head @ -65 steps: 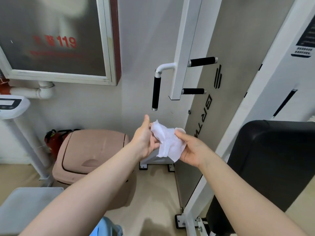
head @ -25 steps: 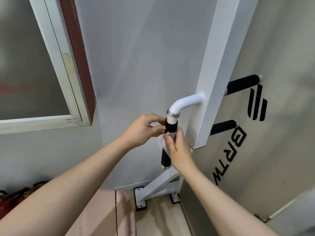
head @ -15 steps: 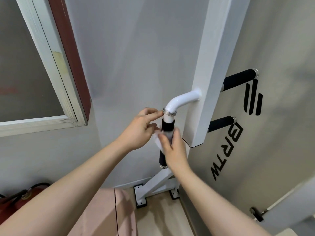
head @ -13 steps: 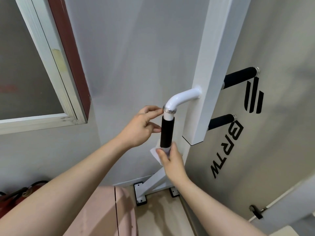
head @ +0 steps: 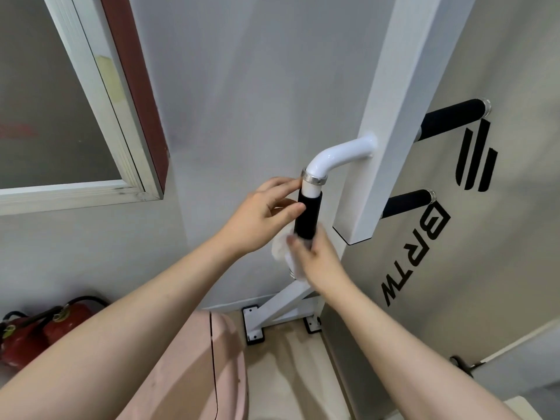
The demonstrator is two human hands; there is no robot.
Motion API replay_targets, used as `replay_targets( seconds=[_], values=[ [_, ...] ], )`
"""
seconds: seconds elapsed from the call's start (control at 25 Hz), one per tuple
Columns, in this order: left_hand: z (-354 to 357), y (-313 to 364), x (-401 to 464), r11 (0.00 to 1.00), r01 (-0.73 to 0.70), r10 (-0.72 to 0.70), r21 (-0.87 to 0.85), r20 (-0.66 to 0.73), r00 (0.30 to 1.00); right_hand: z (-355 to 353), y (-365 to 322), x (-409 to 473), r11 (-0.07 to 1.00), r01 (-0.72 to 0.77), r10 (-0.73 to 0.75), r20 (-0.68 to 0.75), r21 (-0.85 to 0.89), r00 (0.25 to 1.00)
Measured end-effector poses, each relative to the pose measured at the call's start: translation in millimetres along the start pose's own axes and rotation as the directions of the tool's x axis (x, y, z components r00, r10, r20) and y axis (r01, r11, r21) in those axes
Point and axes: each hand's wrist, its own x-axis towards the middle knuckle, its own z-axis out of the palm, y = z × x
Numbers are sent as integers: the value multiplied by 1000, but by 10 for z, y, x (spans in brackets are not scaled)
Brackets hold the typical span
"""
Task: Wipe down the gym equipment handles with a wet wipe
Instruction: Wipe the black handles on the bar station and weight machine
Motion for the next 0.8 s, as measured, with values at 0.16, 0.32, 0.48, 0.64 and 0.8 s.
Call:
replay_targets(
  seconds=[0.16, 0.32, 0.48, 0.64, 0.8],
  values=[
    [53, -50, -1, 996, -52, 54, 79, -32, 998, 13, 8, -34, 998, 67, -67, -52, 11, 996],
    [112, -102, -41, 941, -106, 115, 323, -11, 993, 79, 293, -276, 991, -37, 33, -35, -132, 999],
    [85, -240, -57, 844, -154, 213, 514, -57, 975, -130, -36, -211, 855, 331, -439, -217, -400, 872],
    [-45, -252, 12, 802, -256, 308, 539, -8, 951, -315, -32, -65, 209, 592, -845, 161, -778, 510],
    [-214, -253, 27, 703, -220, 264, 676, 39, 964, -418, 1, 159, -521, 555, -524, 756, -648, 391]
  ],
)
